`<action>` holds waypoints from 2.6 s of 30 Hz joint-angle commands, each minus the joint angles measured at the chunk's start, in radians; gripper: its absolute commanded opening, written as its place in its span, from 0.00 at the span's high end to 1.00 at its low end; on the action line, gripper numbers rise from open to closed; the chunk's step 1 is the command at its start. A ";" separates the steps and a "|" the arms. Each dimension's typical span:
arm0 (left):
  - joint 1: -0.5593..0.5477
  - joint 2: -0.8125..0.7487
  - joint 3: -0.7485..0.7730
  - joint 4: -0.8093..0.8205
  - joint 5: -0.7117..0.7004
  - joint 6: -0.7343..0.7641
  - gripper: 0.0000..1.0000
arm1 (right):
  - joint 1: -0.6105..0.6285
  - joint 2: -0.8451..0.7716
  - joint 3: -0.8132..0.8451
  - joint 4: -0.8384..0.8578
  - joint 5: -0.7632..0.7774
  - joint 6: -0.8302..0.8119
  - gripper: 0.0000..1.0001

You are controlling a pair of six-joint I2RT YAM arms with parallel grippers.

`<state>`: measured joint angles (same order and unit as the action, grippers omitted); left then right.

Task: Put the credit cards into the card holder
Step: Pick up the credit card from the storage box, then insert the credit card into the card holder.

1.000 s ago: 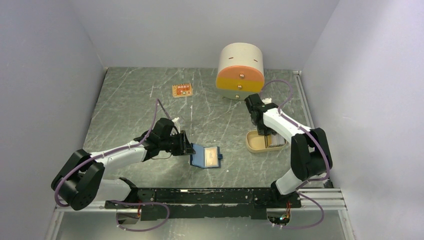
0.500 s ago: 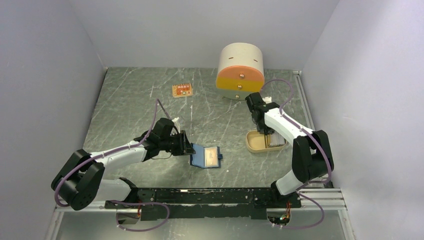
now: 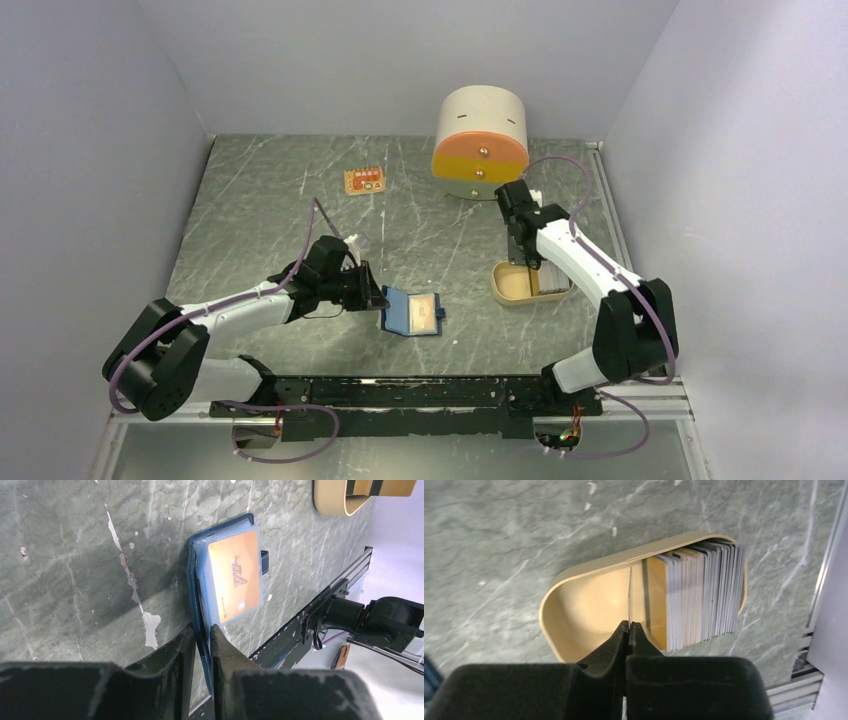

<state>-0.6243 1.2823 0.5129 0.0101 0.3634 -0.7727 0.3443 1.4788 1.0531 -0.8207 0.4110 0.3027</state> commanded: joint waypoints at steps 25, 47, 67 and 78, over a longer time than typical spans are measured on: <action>0.023 0.143 -0.078 0.252 0.051 -0.202 0.81 | 0.331 -0.315 -0.451 0.877 -0.636 0.486 1.00; 0.023 0.176 -0.138 0.310 0.056 -0.187 0.90 | 0.359 -0.094 -0.662 1.259 -0.660 0.513 1.00; 0.022 0.192 -0.140 0.307 0.049 -0.173 0.89 | 0.288 -0.058 -0.748 1.383 -0.750 0.510 0.97; 0.024 0.200 -0.140 0.320 0.051 -0.181 0.89 | 0.290 -0.012 -0.798 1.505 -0.773 0.592 0.94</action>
<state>-0.6056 1.4712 0.3840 0.3099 0.4225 -0.9653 0.6361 1.4387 0.2821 0.6235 -0.3550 0.8761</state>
